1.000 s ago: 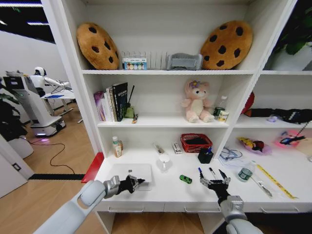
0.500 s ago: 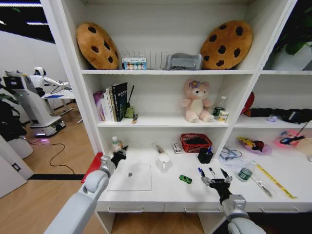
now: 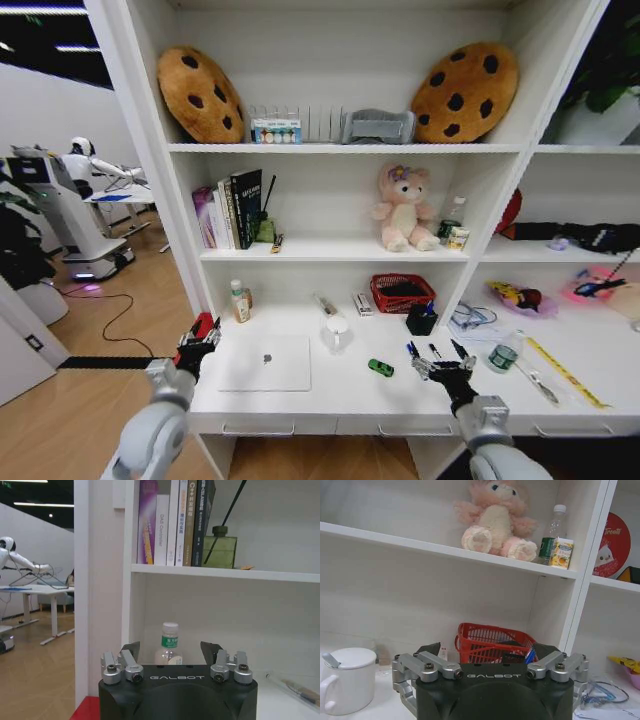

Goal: Organize the objects on the table.

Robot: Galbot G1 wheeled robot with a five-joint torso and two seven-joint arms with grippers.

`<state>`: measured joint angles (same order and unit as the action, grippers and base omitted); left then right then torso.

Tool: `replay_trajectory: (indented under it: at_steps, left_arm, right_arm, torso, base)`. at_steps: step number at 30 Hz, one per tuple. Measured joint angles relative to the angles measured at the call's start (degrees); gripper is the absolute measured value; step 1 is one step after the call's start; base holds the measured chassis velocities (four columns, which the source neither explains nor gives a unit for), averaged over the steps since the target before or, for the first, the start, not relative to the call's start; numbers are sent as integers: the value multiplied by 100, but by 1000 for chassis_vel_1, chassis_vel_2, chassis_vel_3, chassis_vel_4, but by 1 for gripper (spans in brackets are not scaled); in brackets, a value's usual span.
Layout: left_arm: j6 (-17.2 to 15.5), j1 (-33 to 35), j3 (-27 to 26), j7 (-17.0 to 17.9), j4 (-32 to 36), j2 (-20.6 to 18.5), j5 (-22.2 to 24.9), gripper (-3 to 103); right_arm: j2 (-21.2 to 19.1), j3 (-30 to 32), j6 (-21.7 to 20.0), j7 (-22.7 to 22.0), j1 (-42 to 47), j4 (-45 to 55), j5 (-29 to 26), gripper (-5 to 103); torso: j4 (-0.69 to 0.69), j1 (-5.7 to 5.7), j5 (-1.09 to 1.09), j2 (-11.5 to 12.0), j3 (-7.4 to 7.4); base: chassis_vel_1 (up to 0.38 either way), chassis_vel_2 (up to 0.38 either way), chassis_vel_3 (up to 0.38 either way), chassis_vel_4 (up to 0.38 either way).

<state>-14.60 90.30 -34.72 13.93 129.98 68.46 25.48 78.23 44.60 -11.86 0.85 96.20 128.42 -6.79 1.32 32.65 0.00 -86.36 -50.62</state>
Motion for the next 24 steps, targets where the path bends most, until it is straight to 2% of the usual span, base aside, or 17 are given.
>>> replay_trajectory:
  at_steps: [1, 2, 4, 5, 7, 9, 11, 24]
  left_arm:
    - [43, 162, -27, -27, 153, 43, -133, 74]
    - [43, 162, -27, -27, 153, 43, -133, 74]
    - [170, 392, -55, -103, 316, 149, -496, 85]
    - [170, 392, -55, -103, 316, 149, -496, 85]
    - [294, 451, -21, -67, 326, 308, -731, 95]
    - [305, 453, -11, -9, 326, 347, -751, 95]
    - [306, 464, -11, 101, 365, 402, -779, 100]
    - [295, 440, -4, 121, 364, 401, -775, 100]
  right_arm:
    - [4, 1, 0, 3, 15, 22, -2, 100]
    - [4, 1, 0, 3, 15, 22, -2, 100]
    - [27, 1, 0, 11, 62, 60, -2, 100]
    - [27, 1, 0, 11, 62, 60, -2, 100]
    - [57, -5, 4, 17, 129, 112, 4, 100]
    - [62, -4, 6, 18, 153, 133, 5, 100]
    - [69, 18, 12, 19, 197, 188, 2, 100]
    - [138, 48, 5, -5, 375, 413, -25, 100]
  torso:
    - [0, 0, 0, 0, 0]
    - [0, 0, 0, 0, 0]
    - [0, 0, 1, 0, 0]
    - [0, 0, 1, 0, 0]
    - [1, 0, -1, 0, 0]
    - [2, 0, -1, 0, 0]
    - [1, 0, 0, 0, -1]
    - [1, 0, 0, 0, -1]
  base:
    - [0, 0, 0, 0]
    - [0, 0, 0, 0]
    - [0, 0, 0, 0]
    - [0, 0, 0, 0]
    - [0, 0, 0, 0]
    - [0, 0, 0, 0]
    - [0, 0, 0, 0]
    - [0, 0, 0, 0]
